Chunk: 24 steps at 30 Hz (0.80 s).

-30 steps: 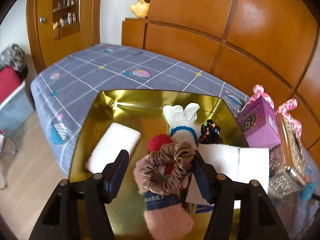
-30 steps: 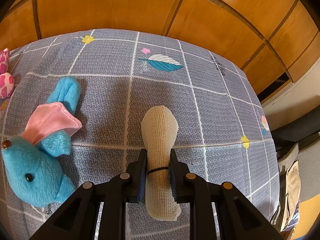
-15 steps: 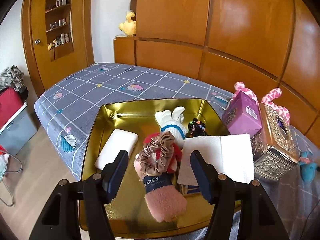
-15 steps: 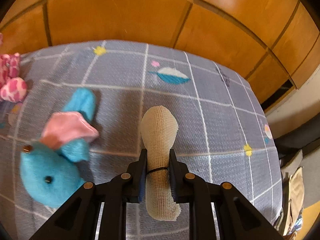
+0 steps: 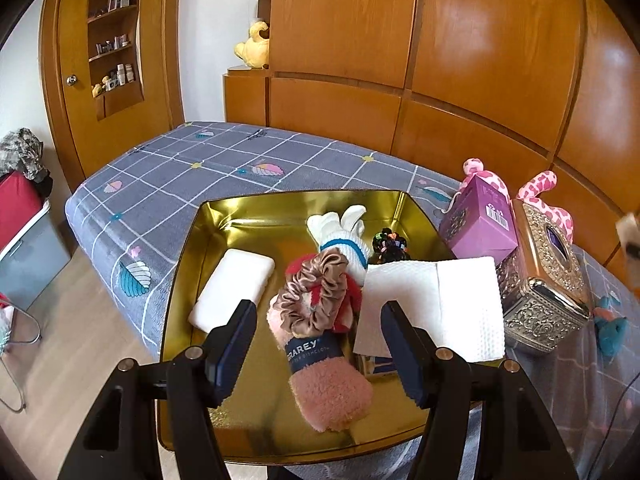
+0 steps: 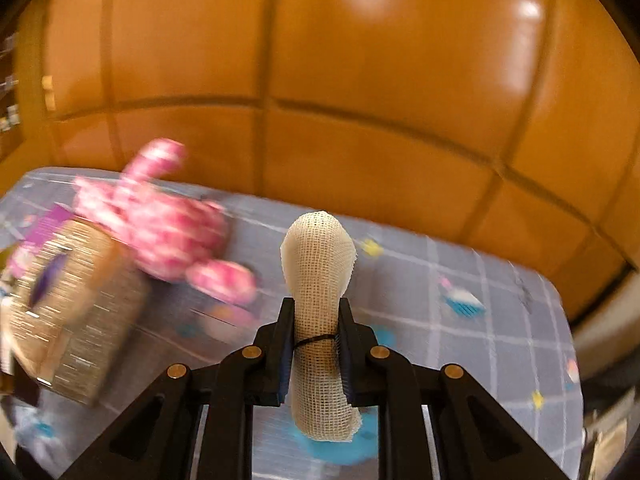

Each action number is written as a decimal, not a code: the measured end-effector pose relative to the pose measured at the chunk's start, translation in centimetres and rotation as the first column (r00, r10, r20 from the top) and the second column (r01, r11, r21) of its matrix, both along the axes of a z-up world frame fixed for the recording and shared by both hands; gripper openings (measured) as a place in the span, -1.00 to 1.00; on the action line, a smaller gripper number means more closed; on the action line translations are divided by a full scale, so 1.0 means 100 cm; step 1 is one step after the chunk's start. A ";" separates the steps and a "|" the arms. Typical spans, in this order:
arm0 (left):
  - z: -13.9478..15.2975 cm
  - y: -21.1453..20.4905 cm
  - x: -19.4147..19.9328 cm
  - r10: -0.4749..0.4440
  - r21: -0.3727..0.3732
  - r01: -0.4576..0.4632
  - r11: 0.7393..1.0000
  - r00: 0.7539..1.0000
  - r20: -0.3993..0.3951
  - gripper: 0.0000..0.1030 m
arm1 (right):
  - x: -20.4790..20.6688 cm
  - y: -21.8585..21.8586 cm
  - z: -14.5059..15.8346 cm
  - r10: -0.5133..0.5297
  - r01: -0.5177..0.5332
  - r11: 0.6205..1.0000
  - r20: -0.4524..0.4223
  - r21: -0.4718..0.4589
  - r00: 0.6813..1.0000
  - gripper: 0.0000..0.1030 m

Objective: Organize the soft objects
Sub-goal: 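Carry the white rolled cloth into the gold tray and open the right gripper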

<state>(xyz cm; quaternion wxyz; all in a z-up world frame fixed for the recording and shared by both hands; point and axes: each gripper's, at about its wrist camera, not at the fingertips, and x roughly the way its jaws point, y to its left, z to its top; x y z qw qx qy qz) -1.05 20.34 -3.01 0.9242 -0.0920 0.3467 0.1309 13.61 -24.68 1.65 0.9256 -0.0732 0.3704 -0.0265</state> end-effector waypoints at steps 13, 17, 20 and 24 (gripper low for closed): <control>0.002 0.045 -0.012 0.132 -0.021 -0.132 0.991 0.991 0.008 0.30 | -0.015 0.208 0.042 0.492 -0.478 0.845 0.005 0.241 0.871 -0.66; 0.004 0.064 -0.019 0.191 -0.030 -0.191 0.981 0.981 0.018 0.31 | -0.015 0.266 0.014 0.596 -0.541 0.764 -0.063 0.352 0.800 -0.66; 0.003 0.072 -0.023 0.215 -0.040 -0.214 0.976 0.977 0.019 0.31 | -0.015 0.305 -0.012 0.637 -0.543 0.726 -0.115 0.422 0.763 -0.65; -0.001 0.073 -0.023 0.208 -0.050 -0.208 0.977 0.978 0.011 0.31 | -0.004 0.345 -0.051 0.641 -0.510 0.725 -0.182 0.463 0.746 -0.56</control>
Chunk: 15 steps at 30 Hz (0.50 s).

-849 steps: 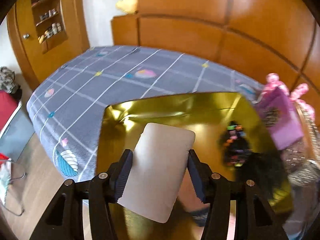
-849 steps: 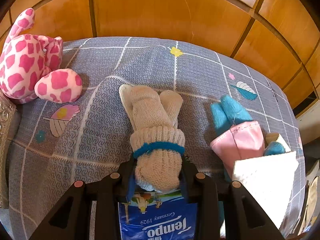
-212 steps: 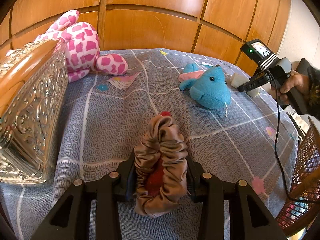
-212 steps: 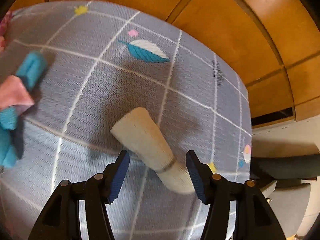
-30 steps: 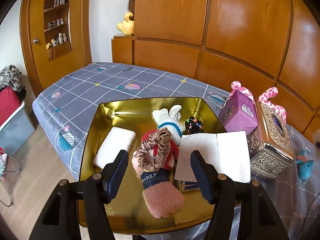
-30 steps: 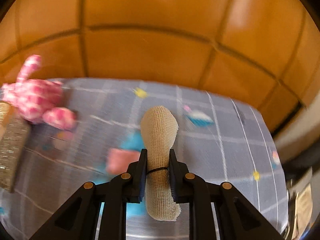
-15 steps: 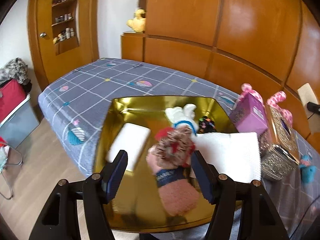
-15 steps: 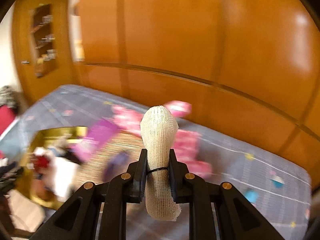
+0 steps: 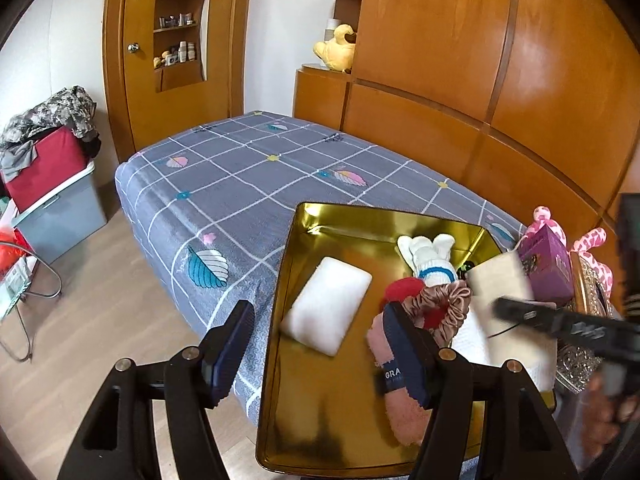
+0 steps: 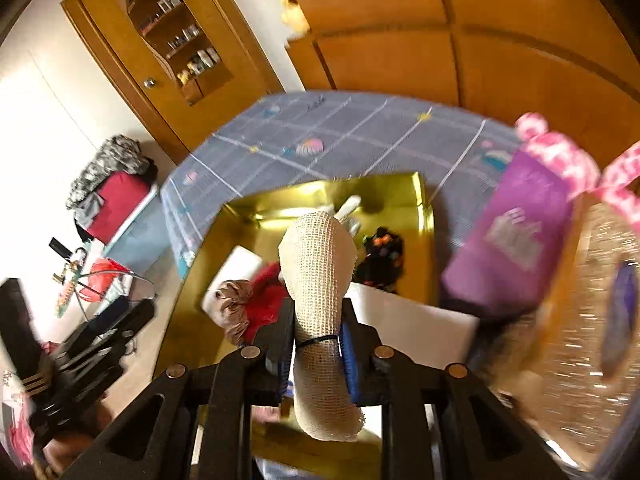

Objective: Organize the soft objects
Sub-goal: 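Carry the white rolled cloth into the gold tray and open the right gripper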

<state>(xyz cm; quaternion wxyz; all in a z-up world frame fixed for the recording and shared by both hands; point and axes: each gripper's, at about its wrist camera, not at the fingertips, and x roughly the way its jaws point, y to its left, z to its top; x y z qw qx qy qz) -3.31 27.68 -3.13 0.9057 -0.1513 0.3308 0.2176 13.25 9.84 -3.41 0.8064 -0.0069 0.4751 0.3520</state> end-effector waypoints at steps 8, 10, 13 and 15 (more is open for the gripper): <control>0.001 -0.007 0.000 -0.026 0.000 0.026 1.000 1.000 0.010 0.36 | 0.002 0.023 -0.033 0.001 -0.005 0.998 -0.050 -0.067 0.999 -0.12; 0.001 -0.009 0.000 -0.032 0.004 0.032 0.999 0.999 0.012 0.36 | -0.003 0.021 -0.028 0.008 -0.010 0.998 -0.030 -0.063 1.000 -0.12; 0.000 -0.012 0.001 -0.040 0.007 0.040 0.999 0.999 0.010 0.36 | -0.012 0.009 -0.019 0.002 -0.003 0.998 -0.004 -0.055 1.000 0.00; 0.000 -0.014 0.001 -0.047 0.003 0.047 0.999 0.999 0.009 0.36 | -0.016 0.007 -0.014 -0.001 0.002 0.999 0.017 -0.044 1.000 0.03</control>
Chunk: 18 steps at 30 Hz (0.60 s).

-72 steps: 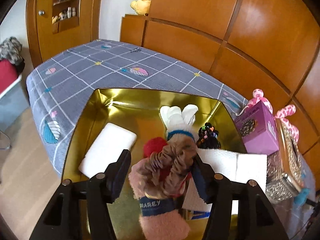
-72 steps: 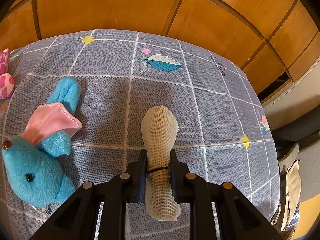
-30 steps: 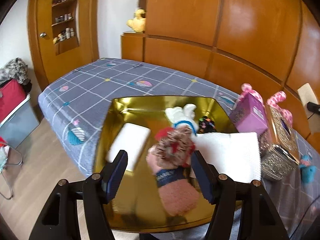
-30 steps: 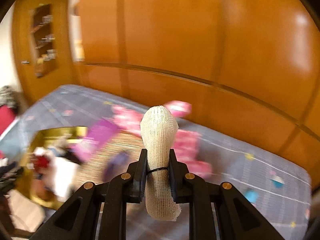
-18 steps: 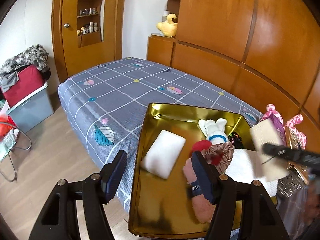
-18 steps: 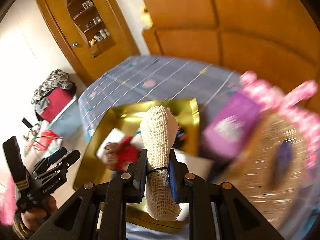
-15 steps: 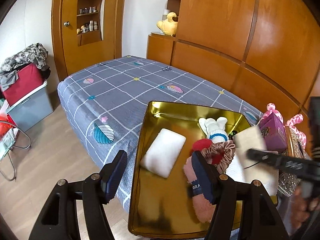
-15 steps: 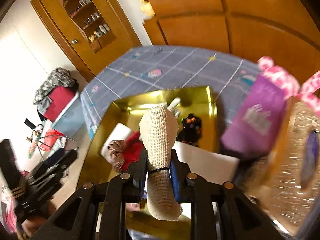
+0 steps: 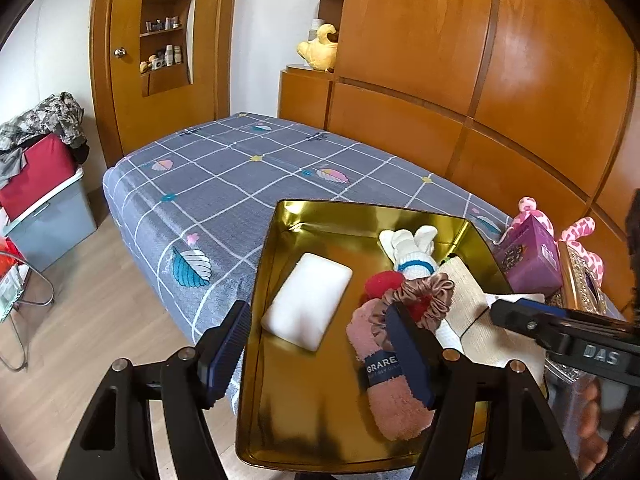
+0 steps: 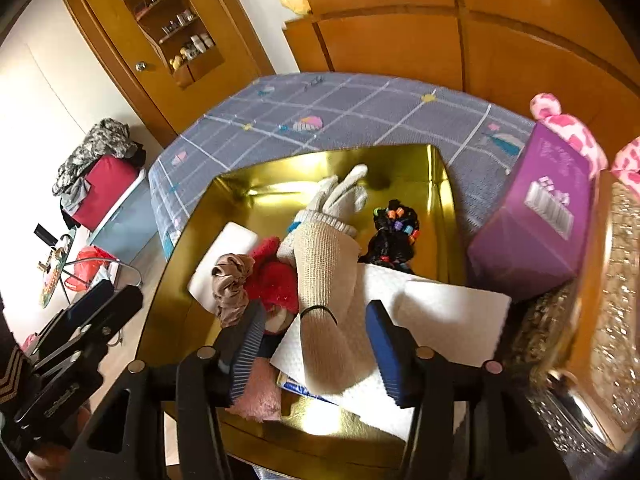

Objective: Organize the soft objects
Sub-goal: 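Carry the white rolled cloth into the gold tray and open the right gripper, then move both grippers from the gold tray back to the blue plush on the bed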

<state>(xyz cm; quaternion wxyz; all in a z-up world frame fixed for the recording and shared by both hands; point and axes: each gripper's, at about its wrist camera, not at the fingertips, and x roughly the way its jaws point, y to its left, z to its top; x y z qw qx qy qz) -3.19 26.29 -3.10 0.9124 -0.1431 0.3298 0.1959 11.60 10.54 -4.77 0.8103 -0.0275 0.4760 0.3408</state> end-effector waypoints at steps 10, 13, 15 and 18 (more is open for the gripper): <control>0.005 -0.021 0.002 -0.058 0.033 0.057 0.998 0.998 0.010 0.36 | -0.039 -0.037 0.041 0.001 -0.010 0.998 0.156 0.055 0.988 0.04; 0.007 -0.027 0.004 -0.074 0.031 0.074 0.997 0.997 0.014 0.36 | -0.051 -0.051 0.050 -0.006 -0.008 0.997 0.190 0.073 0.982 0.04; 0.009 -0.031 0.004 -0.088 0.030 0.087 0.996 0.996 0.020 0.36 | -0.061 -0.065 0.057 -0.010 -0.009 0.996 0.208 0.093 0.978 0.04; 0.014 -0.040 0.006 -0.131 0.029 0.130 0.991 0.991 0.033 0.36 | -0.070 -0.088 0.064 -0.029 0.003 0.993 0.224 0.114 0.974 0.04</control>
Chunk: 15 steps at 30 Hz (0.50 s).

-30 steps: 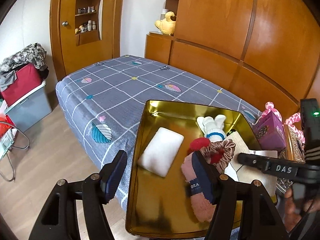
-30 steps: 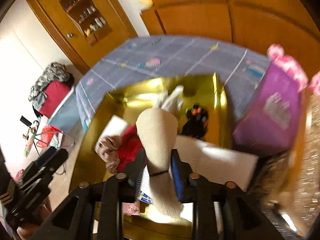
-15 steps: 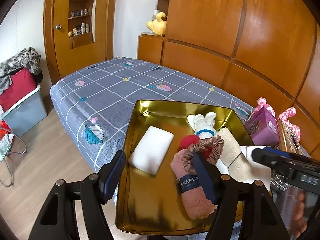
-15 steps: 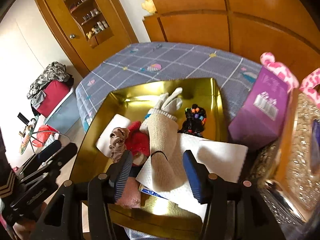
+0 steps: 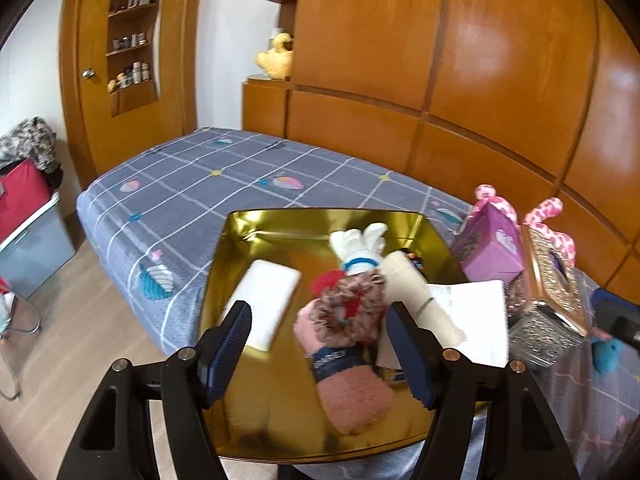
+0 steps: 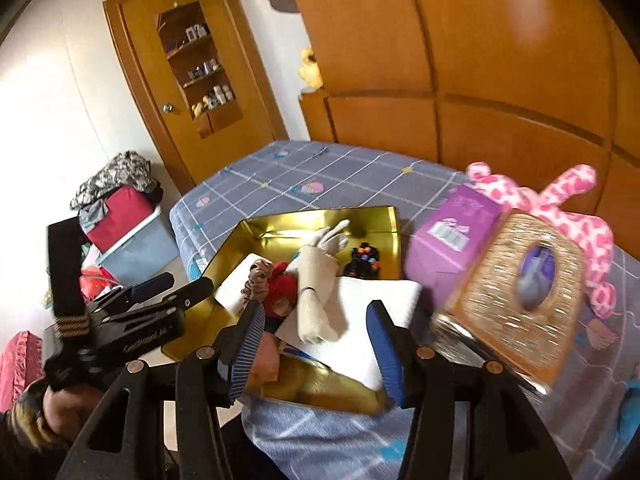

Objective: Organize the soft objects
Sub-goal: 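Move both grippers from the gold tray back to the blue plush on the bed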

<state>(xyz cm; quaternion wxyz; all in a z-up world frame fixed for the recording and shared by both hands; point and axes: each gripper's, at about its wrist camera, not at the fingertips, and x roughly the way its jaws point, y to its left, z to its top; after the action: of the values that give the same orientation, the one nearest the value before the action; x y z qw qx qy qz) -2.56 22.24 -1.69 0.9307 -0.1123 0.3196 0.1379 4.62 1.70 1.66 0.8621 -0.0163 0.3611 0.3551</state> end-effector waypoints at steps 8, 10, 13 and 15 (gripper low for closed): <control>0.024 -0.039 0.003 -0.183 0.008 0.183 0.983 0.980 0.079 0.36 | -0.006 -0.141 0.027 -0.212 0.212 0.976 0.005 0.054 0.977 0.04; 0.029 -0.055 0.007 -0.249 0.002 0.250 0.968 0.964 0.092 0.36 | -0.007 -0.197 0.036 -0.338 0.337 0.939 0.007 0.072 0.941 0.04; 0.037 -0.079 0.011 -0.334 0.020 0.334 0.943 0.937 0.105 0.36 | -0.013 -0.271 0.045 -0.527 0.525 0.849 0.019 0.063 0.850 0.04; 0.042 -0.103 0.012 -0.418 0.034 0.417 0.908 0.901 0.120 0.36 | -0.019 -0.310 0.048 -0.621 0.619 0.783 0.016 0.059 0.784 0.04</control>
<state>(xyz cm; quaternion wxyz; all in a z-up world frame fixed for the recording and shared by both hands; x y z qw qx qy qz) -1.37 11.94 2.54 0.9572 -0.0463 0.2769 -0.0706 2.70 -29.32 6.45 0.9371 0.1191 0.3225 0.0610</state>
